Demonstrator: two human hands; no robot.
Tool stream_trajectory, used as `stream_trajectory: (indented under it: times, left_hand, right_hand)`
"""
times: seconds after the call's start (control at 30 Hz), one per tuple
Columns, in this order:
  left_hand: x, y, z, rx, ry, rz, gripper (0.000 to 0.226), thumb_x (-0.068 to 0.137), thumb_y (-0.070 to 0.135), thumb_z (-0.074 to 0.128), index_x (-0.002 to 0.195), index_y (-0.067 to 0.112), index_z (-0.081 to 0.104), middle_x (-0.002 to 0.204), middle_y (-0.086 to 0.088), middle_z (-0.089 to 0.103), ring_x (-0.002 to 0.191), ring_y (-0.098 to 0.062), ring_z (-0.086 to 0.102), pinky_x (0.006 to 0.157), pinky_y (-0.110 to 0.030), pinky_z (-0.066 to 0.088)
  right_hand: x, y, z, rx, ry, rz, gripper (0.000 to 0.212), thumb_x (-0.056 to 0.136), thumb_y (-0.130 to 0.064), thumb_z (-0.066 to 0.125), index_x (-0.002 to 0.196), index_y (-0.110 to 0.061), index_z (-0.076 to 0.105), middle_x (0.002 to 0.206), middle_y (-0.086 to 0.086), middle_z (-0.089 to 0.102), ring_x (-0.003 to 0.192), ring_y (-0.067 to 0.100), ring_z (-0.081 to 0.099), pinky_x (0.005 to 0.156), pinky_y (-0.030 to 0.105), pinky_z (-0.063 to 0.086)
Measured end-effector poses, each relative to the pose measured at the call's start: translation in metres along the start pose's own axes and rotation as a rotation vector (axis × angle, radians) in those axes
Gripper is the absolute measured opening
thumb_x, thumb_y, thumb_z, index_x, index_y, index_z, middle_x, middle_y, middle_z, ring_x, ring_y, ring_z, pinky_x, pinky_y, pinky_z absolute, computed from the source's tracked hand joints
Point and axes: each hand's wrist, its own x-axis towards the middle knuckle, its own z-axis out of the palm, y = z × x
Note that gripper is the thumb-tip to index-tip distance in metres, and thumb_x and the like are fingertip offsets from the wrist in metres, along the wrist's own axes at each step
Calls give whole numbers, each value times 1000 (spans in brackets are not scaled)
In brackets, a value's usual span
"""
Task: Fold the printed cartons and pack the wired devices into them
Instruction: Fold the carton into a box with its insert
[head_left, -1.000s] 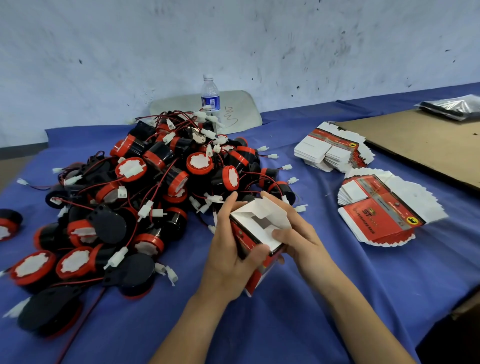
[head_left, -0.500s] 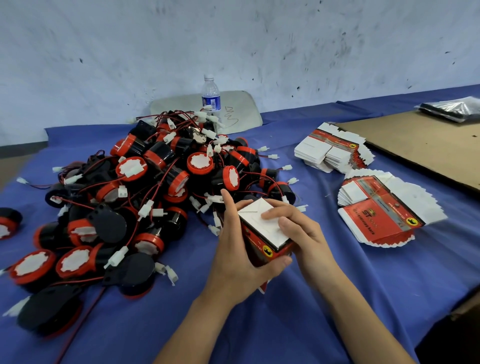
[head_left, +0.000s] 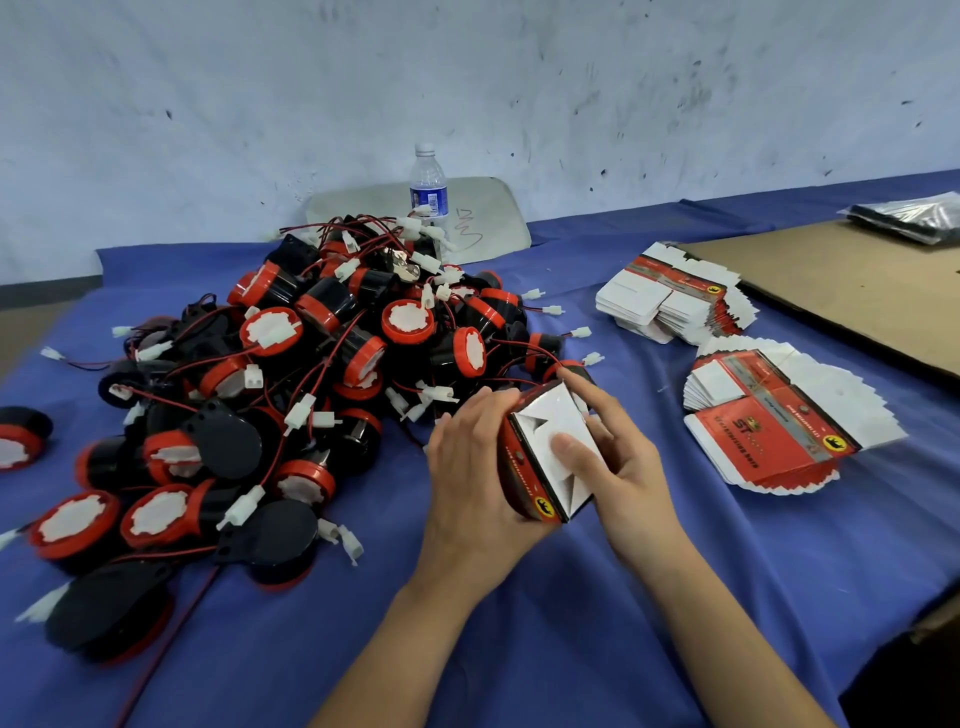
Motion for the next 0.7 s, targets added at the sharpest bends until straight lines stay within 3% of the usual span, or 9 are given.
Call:
stream_trajectory:
  times: [0.17, 0.4, 0.5, 0.6, 0.7]
  left_hand:
    - [-1, -3, 2, 37, -29, 21, 83, 69, 47, 69, 136, 19, 28, 138, 9, 34, 132, -14, 36, 109, -49, 31]
    - [-1, -4, 1, 44, -21, 29, 88, 66, 41, 76, 136, 18, 28, 138, 9, 34, 133, -15, 36, 108, -49, 32]
    - [-1, -4, 0, 30, -17, 29, 91, 62, 38, 78, 137, 18, 29, 138, 11, 35, 133, -14, 36, 107, -53, 34]
    - [-1, -3, -4, -64, -32, -5, 93, 63, 43, 73, 140, 22, 27, 142, 26, 28, 136, -8, 30, 103, -57, 37]
    - [-4, -9, -6, -120, -72, -41, 103, 62, 37, 85, 144, 25, 23, 148, 34, 20, 141, -9, 25, 105, -58, 36]
  right_hand:
    - [0, 0, 4, -83, 36, -78, 38, 85, -13, 59, 120, -29, 58, 112, -19, 67, 102, 1, 63, 80, 15, 49]
    - [0, 0, 2, -136, 2, -123, 44, 88, -11, 58, 124, -36, 54, 119, -22, 64, 108, 0, 61, 83, 12, 48]
    - [1, 1, -1, -64, -31, -70, 44, 87, -11, 58, 125, -34, 58, 116, -13, 68, 106, 8, 63, 84, 20, 51]
    - [4, 0, -7, 172, -59, 79, 42, 81, -9, 57, 117, -27, 67, 112, 1, 70, 102, 18, 65, 84, 29, 52]
    - [7, -1, -13, 249, -76, 161, 46, 76, -11, 60, 117, -30, 67, 102, 6, 70, 93, 23, 65, 80, 32, 52]
